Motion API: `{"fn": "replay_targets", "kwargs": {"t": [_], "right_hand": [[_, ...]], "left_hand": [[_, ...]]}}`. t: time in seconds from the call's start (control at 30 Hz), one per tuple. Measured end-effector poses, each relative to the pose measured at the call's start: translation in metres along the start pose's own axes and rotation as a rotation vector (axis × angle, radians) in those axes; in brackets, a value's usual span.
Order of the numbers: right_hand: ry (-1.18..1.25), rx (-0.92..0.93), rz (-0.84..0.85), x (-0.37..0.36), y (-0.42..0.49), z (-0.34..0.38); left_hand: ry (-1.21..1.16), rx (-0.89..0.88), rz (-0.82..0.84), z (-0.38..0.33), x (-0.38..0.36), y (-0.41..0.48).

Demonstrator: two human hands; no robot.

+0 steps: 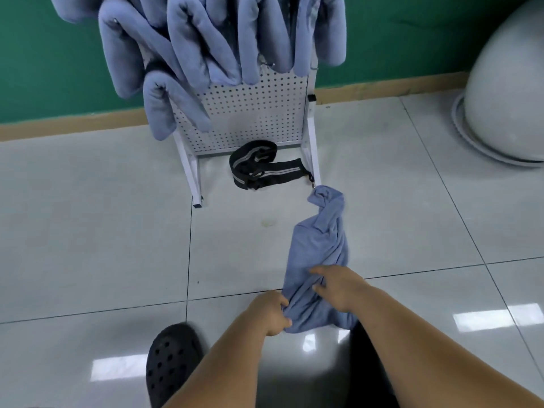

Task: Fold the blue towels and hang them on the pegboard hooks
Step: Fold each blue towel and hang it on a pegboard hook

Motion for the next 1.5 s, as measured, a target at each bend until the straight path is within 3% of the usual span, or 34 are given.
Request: {"fn": "replay_targets", "kwargs": {"t": [0.13,0.3,0.37,0.53,0.7,0.87,1.17,1.5], "right_hand": [[-0.036,-0.010,0.031,0.000,-0.002,0.006],[-0.044,-0.007,0.032,0.018,0.002,0.030],[0.019,-0.018,-0.010,0.025,0.000,0.044],[0.174,0.074,-0.338,0.043,-0.023,0.087],[0.243,0.308,-0.509,0.092,-0.039,0.148],[0.275,0.475,-0.579,0.150,-0.053,0.197],[0.397,0.657,-0.586,0.234,-0.100,0.257],[0.384,0.716,-0.600,0.254,-0.114,0.226]], "left_hand": [[-0.162,0.026,-0.282,0.000,0.000,0.004],[-0.471,-0.022,-0.594,-0.018,0.065,-0.008],[-0.544,-0.062,-0.605,-0.025,0.093,-0.011],[-0.646,-0.218,-0.635,-0.036,0.161,-0.037],[-0.611,-0.372,-0.631,-0.051,0.222,-0.080],[-0.498,-0.423,-0.723,-0.049,0.286,-0.120],[0.011,-0.359,-0.879,-0.050,0.375,-0.190],[-0.223,-0.455,-0.891,-0.054,0.375,-0.194]]}}
Point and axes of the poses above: each hand's wrist, its own y-axis towards the middle knuckle, its own x-axis out of the back of the hand, z = x × y, the point moved 1 cm from there along y, towards the middle knuckle, and after that the axes turned 8 degrees about -z, right-handed, at the moved point
